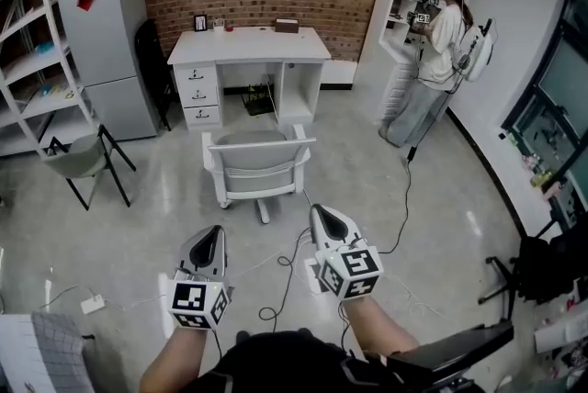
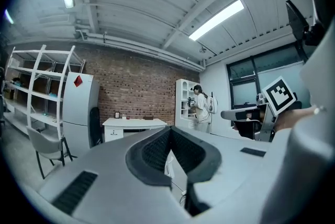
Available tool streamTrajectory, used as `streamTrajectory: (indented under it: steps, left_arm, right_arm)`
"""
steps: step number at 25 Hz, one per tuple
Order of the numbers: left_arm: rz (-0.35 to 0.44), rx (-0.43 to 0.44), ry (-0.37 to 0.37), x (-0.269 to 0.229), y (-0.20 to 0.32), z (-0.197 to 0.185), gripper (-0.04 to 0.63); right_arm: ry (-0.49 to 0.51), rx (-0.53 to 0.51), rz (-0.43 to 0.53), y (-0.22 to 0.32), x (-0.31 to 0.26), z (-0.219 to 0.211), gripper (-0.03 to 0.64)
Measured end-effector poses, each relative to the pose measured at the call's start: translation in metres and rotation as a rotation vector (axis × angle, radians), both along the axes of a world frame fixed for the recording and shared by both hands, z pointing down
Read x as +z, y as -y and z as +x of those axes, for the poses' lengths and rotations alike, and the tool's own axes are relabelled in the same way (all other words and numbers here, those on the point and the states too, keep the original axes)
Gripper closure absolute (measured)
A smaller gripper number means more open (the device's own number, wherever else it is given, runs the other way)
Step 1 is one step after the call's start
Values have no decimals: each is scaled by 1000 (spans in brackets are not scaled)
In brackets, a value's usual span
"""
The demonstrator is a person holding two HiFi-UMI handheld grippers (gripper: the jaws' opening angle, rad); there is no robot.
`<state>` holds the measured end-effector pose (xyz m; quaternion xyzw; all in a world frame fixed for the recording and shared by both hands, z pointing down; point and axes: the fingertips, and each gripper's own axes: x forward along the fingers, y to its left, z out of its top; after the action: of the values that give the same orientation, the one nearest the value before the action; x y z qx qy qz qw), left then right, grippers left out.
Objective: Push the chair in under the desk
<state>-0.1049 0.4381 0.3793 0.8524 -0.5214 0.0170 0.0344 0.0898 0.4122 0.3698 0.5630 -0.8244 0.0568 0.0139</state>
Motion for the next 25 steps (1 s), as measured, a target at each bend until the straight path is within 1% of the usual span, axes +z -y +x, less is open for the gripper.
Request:
streamTrajectory:
  steps: [4, 7, 15, 20, 23, 25]
  left_arm:
    - [6, 16, -6, 0, 0, -11, 588]
    - [-8, 15, -25, 7, 0, -28, 588]
    - [-33, 69, -66, 22, -4, -71, 588]
    - [-38, 98, -79, 24, -1, -81, 588]
    - [-34, 105, -72, 22, 7, -80, 588]
    - [-36, 94, -68, 23, 14, -83, 588]
  right_arm:
    - [-9, 1, -5, -3, 2, -13, 611]
    - [-13, 10, -13, -4, 5, -26, 611]
    - [-42, 27, -8, -15, 9, -70, 611]
    - [-60, 25, -5, -15, 8, -88, 611]
    - [-60, 36, 0, -6, 5, -86, 611]
    - [-52, 36, -6, 1, 7, -86, 611]
